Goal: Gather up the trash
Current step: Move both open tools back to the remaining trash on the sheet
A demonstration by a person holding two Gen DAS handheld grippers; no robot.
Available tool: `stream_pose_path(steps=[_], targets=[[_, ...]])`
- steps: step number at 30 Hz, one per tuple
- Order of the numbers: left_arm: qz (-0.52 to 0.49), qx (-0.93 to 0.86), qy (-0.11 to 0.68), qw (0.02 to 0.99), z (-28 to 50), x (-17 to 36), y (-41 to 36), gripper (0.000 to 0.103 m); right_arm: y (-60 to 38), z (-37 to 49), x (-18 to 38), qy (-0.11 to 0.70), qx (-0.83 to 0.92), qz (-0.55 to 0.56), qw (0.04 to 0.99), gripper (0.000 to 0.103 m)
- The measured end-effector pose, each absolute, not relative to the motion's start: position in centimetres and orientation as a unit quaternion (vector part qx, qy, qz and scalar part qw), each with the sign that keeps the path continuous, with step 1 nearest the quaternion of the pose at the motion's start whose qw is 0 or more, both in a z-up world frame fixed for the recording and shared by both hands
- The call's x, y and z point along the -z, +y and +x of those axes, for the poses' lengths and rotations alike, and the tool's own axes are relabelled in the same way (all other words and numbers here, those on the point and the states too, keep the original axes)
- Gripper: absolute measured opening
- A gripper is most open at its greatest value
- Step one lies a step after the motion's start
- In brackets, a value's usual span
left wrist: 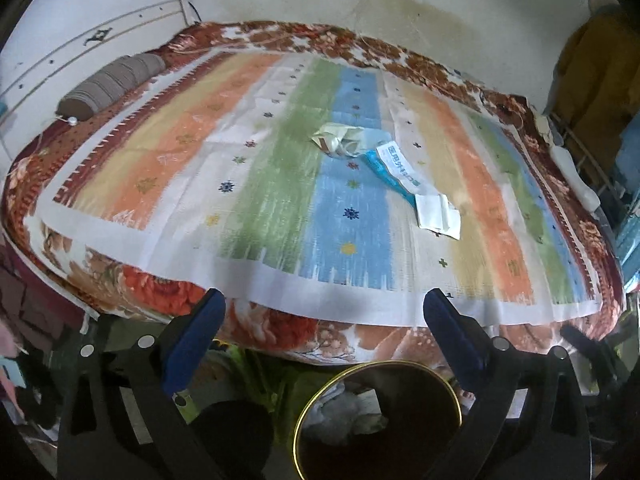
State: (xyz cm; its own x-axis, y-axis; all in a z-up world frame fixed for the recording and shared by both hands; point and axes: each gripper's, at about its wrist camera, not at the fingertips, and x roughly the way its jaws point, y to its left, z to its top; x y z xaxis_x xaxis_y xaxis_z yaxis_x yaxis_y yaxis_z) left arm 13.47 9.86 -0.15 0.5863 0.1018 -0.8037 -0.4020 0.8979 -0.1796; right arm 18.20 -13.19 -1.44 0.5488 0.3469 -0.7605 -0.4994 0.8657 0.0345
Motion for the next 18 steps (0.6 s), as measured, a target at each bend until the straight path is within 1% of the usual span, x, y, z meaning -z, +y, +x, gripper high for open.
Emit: stream_pose_path(steps=[7,13,18], targets=[[-0.172,-0.133,0.412,0.885,16.0,-0.8,11.1,0.097,-11.7,22.3,0.0,0.378,-0.248,-0.111,0.885,0.094],[-0.21,-0.103,0.418,0.878,18.9,-0.2,12.4,0.097,-10.7,25.2,0.8,0.394,-0.246,-0.113,0.878,0.094],[-0.184,-0.097,0.405,0.89,21.5,-0.3,13.4,0.097,-10.3,27.3,1.6,0.405,-0.242,-0.098,0.876,0.094]])
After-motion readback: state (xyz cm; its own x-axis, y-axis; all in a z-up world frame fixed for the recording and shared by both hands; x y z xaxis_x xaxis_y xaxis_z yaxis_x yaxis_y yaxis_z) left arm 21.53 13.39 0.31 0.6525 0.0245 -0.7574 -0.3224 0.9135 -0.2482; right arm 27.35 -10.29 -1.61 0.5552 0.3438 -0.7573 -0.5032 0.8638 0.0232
